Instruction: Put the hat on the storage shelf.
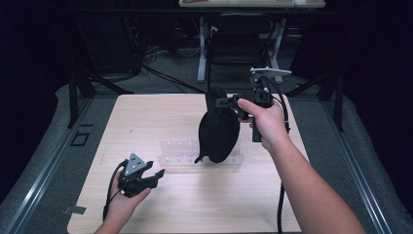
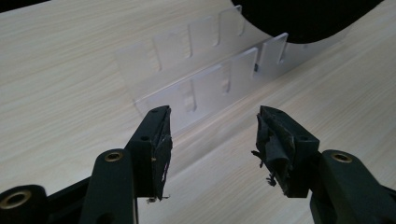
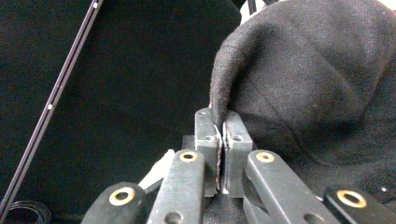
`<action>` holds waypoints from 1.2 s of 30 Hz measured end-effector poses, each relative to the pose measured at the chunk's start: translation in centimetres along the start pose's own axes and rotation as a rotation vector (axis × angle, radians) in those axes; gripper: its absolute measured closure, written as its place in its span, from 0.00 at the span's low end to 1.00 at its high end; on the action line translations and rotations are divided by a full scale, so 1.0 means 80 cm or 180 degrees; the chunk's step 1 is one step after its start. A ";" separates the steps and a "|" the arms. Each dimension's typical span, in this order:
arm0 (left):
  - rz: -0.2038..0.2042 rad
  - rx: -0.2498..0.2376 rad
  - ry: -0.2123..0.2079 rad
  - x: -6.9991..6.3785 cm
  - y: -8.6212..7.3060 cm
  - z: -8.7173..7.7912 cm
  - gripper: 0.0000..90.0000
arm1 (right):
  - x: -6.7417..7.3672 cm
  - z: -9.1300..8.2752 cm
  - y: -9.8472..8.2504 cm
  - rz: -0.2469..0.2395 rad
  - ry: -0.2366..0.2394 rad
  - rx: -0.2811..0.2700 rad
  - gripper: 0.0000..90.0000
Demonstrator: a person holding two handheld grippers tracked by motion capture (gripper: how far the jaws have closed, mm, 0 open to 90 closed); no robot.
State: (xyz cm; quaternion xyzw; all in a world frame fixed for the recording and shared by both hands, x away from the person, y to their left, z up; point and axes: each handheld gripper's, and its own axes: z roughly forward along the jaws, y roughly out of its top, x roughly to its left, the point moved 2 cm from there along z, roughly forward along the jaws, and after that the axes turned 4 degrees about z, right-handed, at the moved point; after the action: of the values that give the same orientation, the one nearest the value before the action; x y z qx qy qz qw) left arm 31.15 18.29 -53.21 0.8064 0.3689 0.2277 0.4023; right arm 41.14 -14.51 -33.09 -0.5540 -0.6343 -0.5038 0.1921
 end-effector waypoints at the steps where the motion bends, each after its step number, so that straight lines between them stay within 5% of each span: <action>1: 0.0025 -0.0007 -0.0011 -0.003 0.004 0.002 0.50 | 0.000 0.000 0.000 0.0001 -0.0001 0.0000 0.97; 25: 0.0415 -0.0196 -0.0363 -0.072 0.079 0.023 0.65 | 0.001 0.002 0.001 -0.0022 0.0018 0.0003 0.95; 36: 0.0491 -0.0202 -0.0394 -0.089 0.095 0.035 0.53 | 0.002 0.003 0.001 -0.0045 0.0009 -0.0013 0.95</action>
State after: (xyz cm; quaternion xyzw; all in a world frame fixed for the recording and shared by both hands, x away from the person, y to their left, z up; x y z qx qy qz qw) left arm 31.67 8.32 -49.14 0.8318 0.2727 0.2193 0.4309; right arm 41.24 -14.21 -33.01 -0.5492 -0.6369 -0.5072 0.1884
